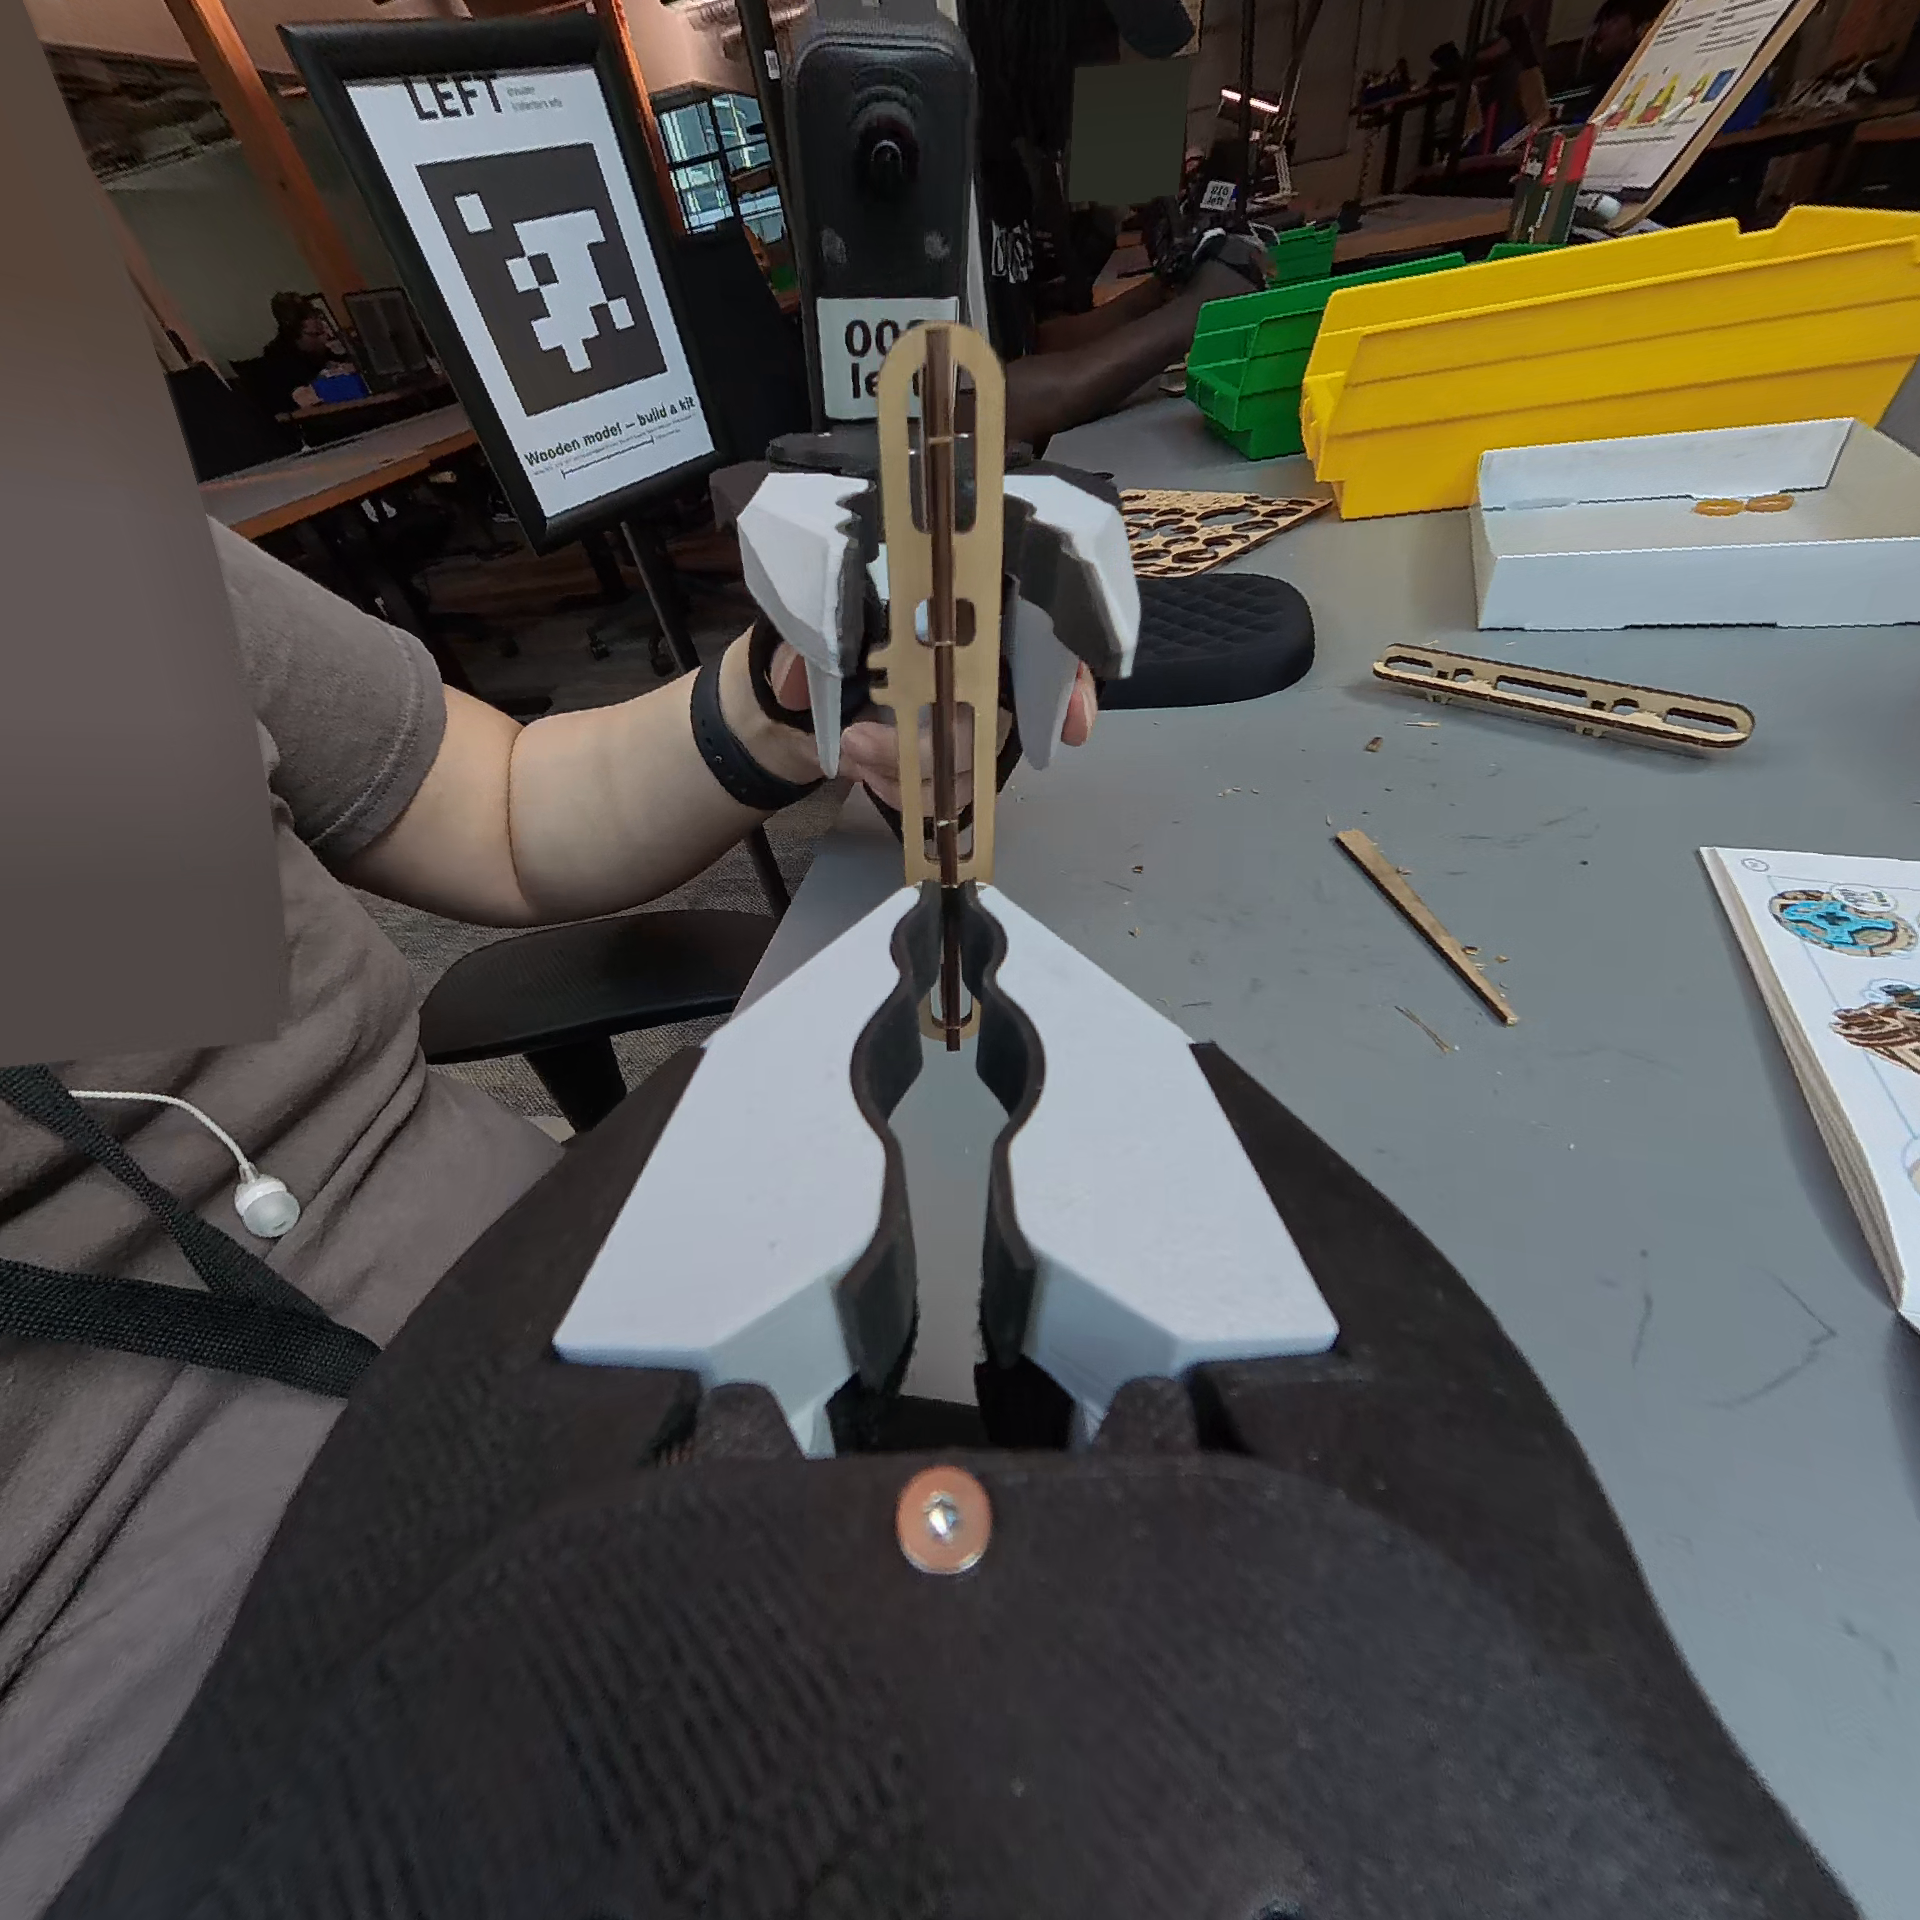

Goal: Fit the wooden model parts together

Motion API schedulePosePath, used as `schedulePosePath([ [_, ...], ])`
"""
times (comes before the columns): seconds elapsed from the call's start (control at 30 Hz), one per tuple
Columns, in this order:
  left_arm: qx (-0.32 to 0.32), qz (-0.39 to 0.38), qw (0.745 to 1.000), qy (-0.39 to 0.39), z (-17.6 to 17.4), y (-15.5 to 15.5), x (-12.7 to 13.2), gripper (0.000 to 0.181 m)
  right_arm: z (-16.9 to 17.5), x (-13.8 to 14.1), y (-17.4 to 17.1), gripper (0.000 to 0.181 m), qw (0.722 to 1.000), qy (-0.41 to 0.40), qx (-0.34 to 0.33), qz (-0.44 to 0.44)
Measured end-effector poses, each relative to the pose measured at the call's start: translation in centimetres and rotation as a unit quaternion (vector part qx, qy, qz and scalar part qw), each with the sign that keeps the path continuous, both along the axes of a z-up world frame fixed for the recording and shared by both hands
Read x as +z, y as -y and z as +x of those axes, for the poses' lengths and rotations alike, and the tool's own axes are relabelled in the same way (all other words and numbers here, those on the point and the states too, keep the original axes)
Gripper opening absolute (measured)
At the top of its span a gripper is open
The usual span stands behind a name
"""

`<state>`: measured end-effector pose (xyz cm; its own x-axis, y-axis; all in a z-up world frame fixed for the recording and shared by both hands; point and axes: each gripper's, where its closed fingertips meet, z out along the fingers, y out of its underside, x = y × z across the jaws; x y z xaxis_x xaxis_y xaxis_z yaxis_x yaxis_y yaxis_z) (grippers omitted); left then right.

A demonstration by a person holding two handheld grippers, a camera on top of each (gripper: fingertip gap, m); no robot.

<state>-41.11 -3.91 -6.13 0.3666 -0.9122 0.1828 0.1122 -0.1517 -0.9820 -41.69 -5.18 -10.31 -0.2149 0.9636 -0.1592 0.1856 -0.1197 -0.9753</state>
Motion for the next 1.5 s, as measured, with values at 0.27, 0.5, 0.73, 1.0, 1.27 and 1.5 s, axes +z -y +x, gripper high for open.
schedulePosePath([
  [0.27, -0.017, 0.017, 1.000, 0.010, 0.9, 0.2, 0.4, 0.018, 0.1, 0.2, -0.1, 0.001, 1.000, -0.005, 0.000, -0.003],
  [0.5, -0.016, 0.022, 0.999, -0.018, 0.9, 0.7, -0.5, 0.018, 0.9, 3.0, -1.2, 0.020, 0.997, -0.074, -0.013, -0.029],
  [0.73, -0.023, 0.017, 0.999, -0.042, 1.7, 0.9, -1.6, 0.018, 0.7, 4.1, -0.6, 0.010, 0.995, -0.096, -0.027, 0.004],
  [1.0, -0.020, 0.011, 0.998, -0.058, 1.9, 0.7, -2.4, 0.018, 0.8, 3.5, -0.8, 0.000, 0.996, -0.083, -0.026, -0.007],
  [1.27, -0.005, 0.023, 0.999, -0.038, -0.2, 0.7, -1.4, 0.019, 0.7, 2.9, -1.1, 0.000, 0.997, -0.075, -0.026, -0.014],
  [1.5, -0.015, 0.050, 0.997, -0.053, 0.0, 1.0, -1.2, 0.008, 0.6, 2.8, -0.4, 0.000, 0.997, -0.075, -0.009, 0.000],
])
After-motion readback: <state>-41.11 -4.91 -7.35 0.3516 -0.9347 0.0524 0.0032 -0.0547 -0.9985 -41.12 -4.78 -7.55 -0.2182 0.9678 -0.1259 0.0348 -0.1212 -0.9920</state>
